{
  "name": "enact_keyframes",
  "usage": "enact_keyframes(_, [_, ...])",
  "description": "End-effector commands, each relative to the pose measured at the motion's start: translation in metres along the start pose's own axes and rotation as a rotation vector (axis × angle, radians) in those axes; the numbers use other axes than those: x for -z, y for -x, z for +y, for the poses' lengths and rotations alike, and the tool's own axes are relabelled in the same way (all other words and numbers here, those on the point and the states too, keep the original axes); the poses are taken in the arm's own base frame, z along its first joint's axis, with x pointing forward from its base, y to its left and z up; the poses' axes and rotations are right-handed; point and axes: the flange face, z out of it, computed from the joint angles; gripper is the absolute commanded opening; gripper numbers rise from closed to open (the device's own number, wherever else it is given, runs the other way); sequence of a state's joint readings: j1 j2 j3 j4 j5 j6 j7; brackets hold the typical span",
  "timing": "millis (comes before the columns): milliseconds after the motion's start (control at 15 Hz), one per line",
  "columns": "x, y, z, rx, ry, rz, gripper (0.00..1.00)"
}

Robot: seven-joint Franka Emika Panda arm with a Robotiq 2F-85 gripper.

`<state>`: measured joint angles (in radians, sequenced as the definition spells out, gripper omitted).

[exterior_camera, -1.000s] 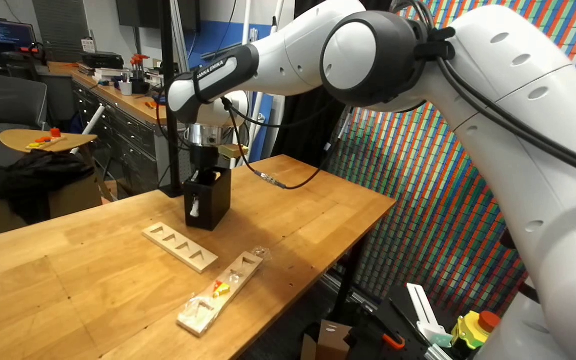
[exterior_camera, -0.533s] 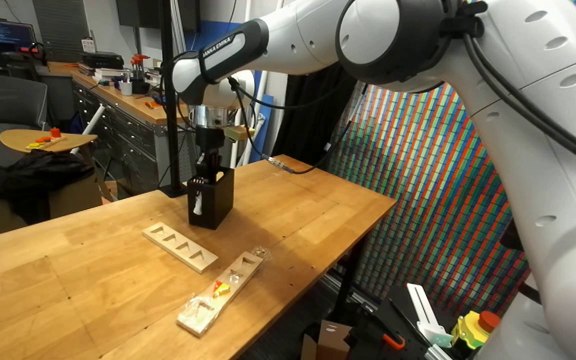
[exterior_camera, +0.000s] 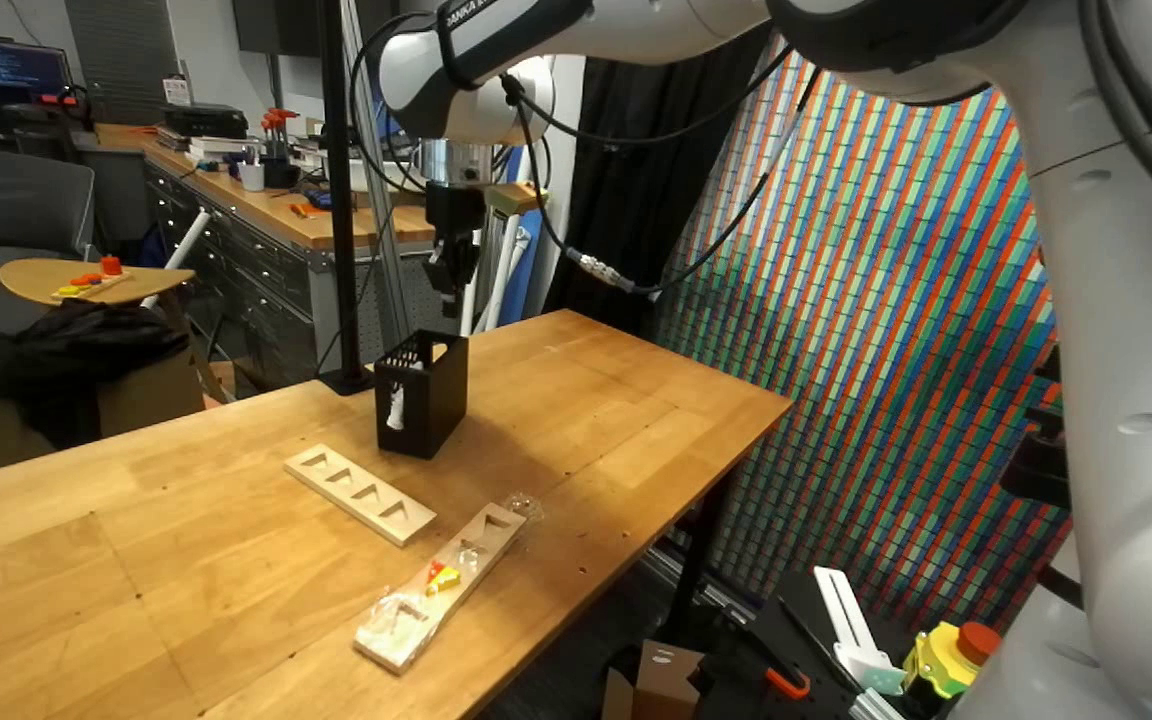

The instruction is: Put the white towel in the basket.

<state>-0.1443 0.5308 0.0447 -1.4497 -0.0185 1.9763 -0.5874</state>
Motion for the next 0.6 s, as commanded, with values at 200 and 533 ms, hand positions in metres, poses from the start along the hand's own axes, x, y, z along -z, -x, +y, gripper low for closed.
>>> enact_keyframes(200, [0.018, 0.015, -0.002, -0.025, 0.018, 0.012, 0.11])
enact_keyframes(533, [0.014, 0.017, -0.003, -0.026, 0.018, 0.013, 0.11])
